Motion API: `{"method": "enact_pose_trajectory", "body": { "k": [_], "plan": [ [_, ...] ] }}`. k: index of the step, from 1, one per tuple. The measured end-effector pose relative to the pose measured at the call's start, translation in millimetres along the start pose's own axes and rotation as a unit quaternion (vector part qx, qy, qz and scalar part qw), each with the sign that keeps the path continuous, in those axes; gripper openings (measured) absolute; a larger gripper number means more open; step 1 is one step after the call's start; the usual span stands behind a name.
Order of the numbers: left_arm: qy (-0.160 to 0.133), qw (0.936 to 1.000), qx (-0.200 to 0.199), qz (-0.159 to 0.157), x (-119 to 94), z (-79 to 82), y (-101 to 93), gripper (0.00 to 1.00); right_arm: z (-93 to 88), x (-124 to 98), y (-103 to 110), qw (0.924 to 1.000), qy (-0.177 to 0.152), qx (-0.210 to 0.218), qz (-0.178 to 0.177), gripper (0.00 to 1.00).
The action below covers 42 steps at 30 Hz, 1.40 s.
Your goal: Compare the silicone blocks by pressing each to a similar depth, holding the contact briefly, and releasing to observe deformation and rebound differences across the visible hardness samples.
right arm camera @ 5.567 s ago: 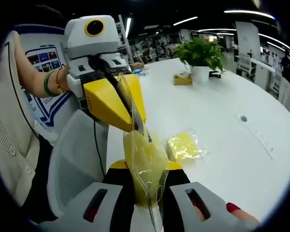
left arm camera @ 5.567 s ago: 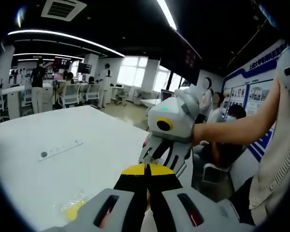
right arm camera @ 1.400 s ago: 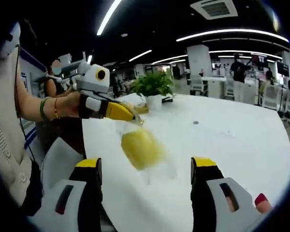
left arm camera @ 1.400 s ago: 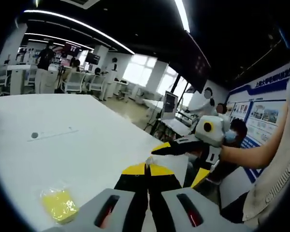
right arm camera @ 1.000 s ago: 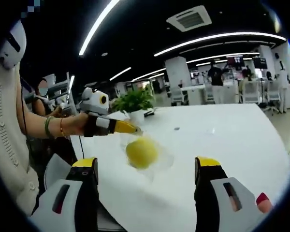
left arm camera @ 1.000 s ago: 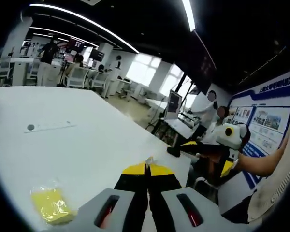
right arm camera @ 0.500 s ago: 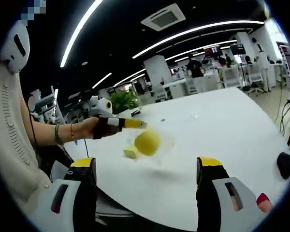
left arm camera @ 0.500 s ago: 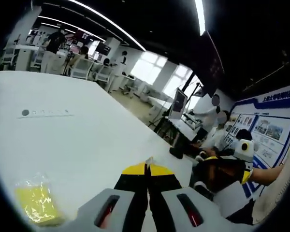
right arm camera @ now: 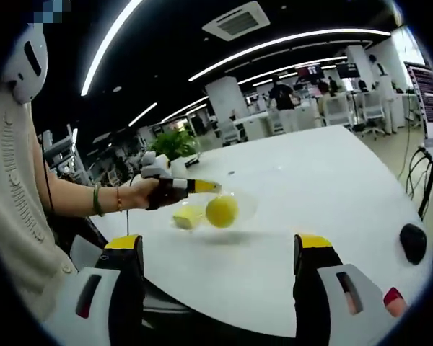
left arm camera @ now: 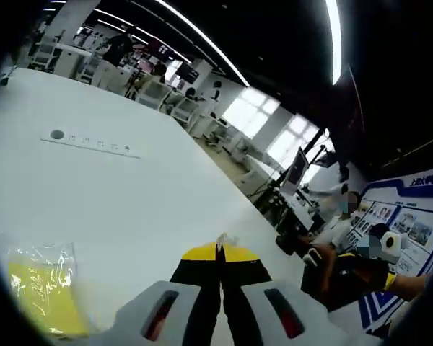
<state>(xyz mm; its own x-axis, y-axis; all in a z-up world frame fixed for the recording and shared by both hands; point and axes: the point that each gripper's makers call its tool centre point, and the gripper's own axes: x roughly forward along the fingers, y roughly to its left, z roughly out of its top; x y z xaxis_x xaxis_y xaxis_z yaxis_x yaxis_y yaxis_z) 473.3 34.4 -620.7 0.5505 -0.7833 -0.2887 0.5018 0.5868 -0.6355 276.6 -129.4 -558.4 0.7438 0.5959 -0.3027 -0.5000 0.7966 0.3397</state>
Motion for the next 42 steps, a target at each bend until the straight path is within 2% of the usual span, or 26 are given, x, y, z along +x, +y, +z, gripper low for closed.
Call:
{"method": "enact_pose_trajectory", "body": {
  "k": [9,19,22,32,38,42],
  "plan": [
    [-0.010,0.9990,-0.033,0.029,11.6,-2.4,31.4,0.00,-5.1,-0.4,-7.3,0.9998,0.009,0.011,-0.015,0.79],
    [0.004,0.9974,-0.046,0.057,28.4,-13.4,61.8,0.00,-16.8,-3.0,-12.5,0.9991,0.027,0.021,-0.027,0.79],
    [0.019,0.9972,-0.026,0.067,33.0,-16.3,70.7,0.00,-19.7,-3.0,-12.0,0.9989,0.030,0.023,-0.029,0.78],
    [0.044,0.9937,-0.007,0.103,40.0,-26.6,97.8,0.00,-24.1,-2.9,-17.8,0.9982,0.034,0.032,-0.038,0.77],
    [0.047,0.9924,-0.003,0.113,42.2,-29.5,104.8,0.00,-26.6,-4.2,-19.8,0.9978,0.039,0.029,-0.044,0.77],
    [0.052,0.9916,0.018,0.117,43.0,-29.9,107.7,0.00,-25.8,-2.5,-20.5,0.9978,0.038,0.030,-0.044,0.77]
  ]
}}
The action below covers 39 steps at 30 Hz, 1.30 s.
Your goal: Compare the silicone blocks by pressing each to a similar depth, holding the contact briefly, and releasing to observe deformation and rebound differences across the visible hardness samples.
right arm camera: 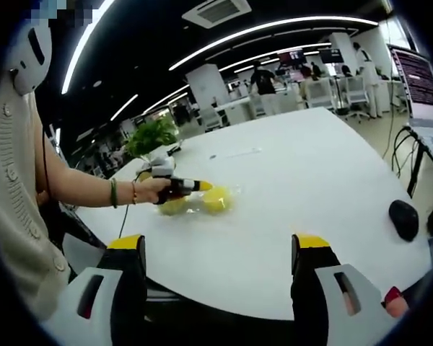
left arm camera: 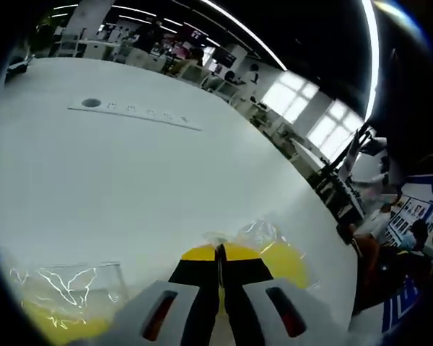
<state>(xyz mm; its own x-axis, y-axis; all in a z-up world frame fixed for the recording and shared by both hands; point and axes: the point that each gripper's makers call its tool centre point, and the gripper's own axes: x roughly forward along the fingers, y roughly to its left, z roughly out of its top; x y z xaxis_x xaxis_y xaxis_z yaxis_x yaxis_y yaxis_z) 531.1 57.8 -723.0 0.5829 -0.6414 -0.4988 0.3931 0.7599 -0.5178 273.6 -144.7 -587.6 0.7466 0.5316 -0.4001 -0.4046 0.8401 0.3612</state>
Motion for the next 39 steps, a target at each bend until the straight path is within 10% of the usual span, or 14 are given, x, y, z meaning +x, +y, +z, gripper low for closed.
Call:
{"method": "enact_pose_trajectory", "body": {
  "k": [18,39],
  "plan": [
    [-0.014,0.9960,0.075,0.046,-14.1,8.7,4.3,0.23,5.1,1.1,6.9,0.9999,0.001,-0.010,0.009,0.76],
    [-0.074,0.9907,0.109,0.036,-122.9,14.7,-13.0,0.35,20.6,12.1,58.0,0.9971,-0.030,-0.043,0.055,0.77]
  ]
}}
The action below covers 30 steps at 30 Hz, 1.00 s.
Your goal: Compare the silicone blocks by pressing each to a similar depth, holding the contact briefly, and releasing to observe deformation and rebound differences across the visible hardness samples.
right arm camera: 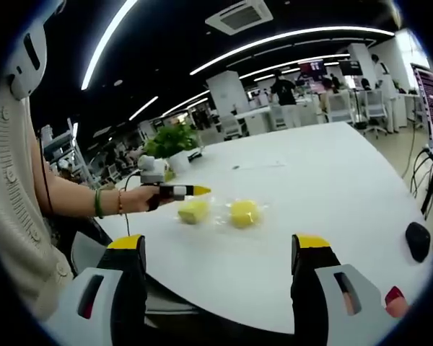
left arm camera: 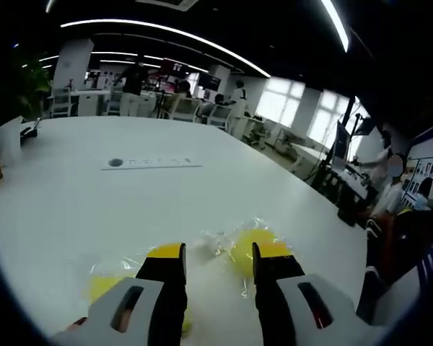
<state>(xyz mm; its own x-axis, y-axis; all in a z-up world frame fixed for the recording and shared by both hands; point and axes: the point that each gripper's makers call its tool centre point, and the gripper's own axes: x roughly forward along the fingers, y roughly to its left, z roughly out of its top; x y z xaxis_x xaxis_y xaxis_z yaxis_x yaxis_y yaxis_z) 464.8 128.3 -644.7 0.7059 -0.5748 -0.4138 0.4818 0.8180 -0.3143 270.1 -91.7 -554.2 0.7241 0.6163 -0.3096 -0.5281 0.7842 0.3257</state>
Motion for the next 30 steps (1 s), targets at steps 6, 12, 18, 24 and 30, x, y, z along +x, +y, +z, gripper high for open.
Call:
{"method": "enact_pose_trajectory", "body": {
  "k": [6,12,18,24,30],
  "plan": [
    [-0.016,0.9998,-0.005,0.015,-49.6,-4.4,4.0,0.35,0.7,6.9,20.9,0.9997,-0.007,-0.013,0.018,0.76],
    [-0.031,0.9986,-0.015,0.040,-98.7,-12.0,11.0,0.37,-1.5,12.6,37.2,0.9992,-0.009,-0.020,0.034,0.76],
    [-0.044,0.9971,-0.010,0.060,-136.8,-11.2,17.1,0.39,4.1,21.1,47.2,0.9983,-0.020,-0.024,0.050,0.76],
    [-0.058,0.9960,-0.001,0.068,-169.1,-5.5,18.4,0.42,7.6,29.7,55.3,0.9973,-0.021,-0.028,0.065,0.76],
    [-0.064,0.9954,0.010,0.070,-201.3,-0.4,15.7,0.49,9.1,31.7,61.6,0.9968,-0.020,-0.025,0.073,0.77]
  ]
}}
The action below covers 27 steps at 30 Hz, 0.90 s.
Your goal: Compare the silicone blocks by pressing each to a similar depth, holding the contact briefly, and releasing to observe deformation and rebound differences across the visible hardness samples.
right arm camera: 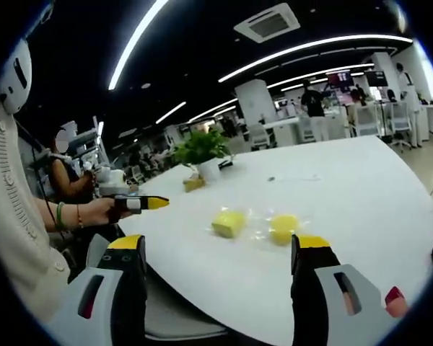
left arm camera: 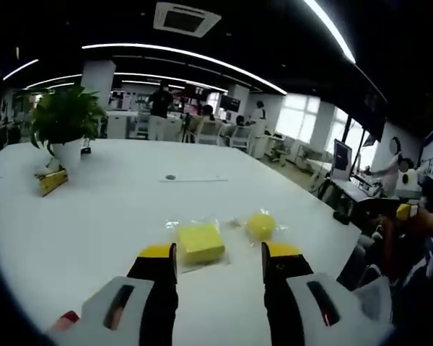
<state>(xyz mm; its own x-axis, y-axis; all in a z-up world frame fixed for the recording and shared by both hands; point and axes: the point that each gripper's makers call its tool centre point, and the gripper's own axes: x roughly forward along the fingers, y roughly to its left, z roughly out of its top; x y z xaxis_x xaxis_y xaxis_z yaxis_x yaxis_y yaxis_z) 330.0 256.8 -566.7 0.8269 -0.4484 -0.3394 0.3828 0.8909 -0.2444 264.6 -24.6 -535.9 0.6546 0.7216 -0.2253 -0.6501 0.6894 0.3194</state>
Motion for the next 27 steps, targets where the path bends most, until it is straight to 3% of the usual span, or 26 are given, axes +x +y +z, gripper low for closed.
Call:
{"method": "enact_pose_trajectory", "body": {
  "k": [5,7,9,10,12,13,14,17,27],
  "plan": [
    [-0.018,0.9998,-0.005,-0.012,-22.4,9.0,-5.8,0.57,3.2,-0.1,3.8,0.9998,-0.009,0.015,0.005,0.78],
    [-0.042,0.9984,-0.022,-0.031,-30.1,14.7,-8.4,0.57,5.4,-0.5,5.6,0.9998,-0.013,0.014,0.007,0.78],
    [-0.048,0.9976,-0.028,-0.041,-37.3,15.8,-14.7,0.59,6.8,-0.6,6.5,0.9997,-0.015,0.015,0.008,0.78],
    [-0.054,0.9971,-0.022,-0.048,-42.1,17.2,-19.3,0.60,8.5,-0.7,7.2,0.9997,-0.018,0.017,0.009,0.78],
    [-0.057,0.9978,0.001,-0.032,-47.8,17.5,-16.4,0.59,11.8,-1.1,7.7,0.9995,-0.022,0.021,0.011,0.79],
    [-0.038,0.9982,0.041,-0.023,-51.3,11.5,-14.1,0.59,12.0,-1.2,7.9,0.9995,-0.022,0.021,0.010,0.79],
    [-0.034,0.9980,0.050,-0.016,-53.6,10.1,-13.3,0.59,12.4,-1.4,7.8,0.9995,-0.022,0.018,0.008,0.79],
    [-0.041,0.9989,0.008,-0.024,-60.8,7.2,-9.4,0.64,10.0,-1.7,5.6,0.9996,-0.017,0.021,0.004,0.81],
    [-0.043,0.9985,-0.032,-0.008,-73.3,4.2,10.0,0.65,7.9,1.1,-5.2,0.9996,-0.006,0.025,-0.009,0.84]
  ]
}}
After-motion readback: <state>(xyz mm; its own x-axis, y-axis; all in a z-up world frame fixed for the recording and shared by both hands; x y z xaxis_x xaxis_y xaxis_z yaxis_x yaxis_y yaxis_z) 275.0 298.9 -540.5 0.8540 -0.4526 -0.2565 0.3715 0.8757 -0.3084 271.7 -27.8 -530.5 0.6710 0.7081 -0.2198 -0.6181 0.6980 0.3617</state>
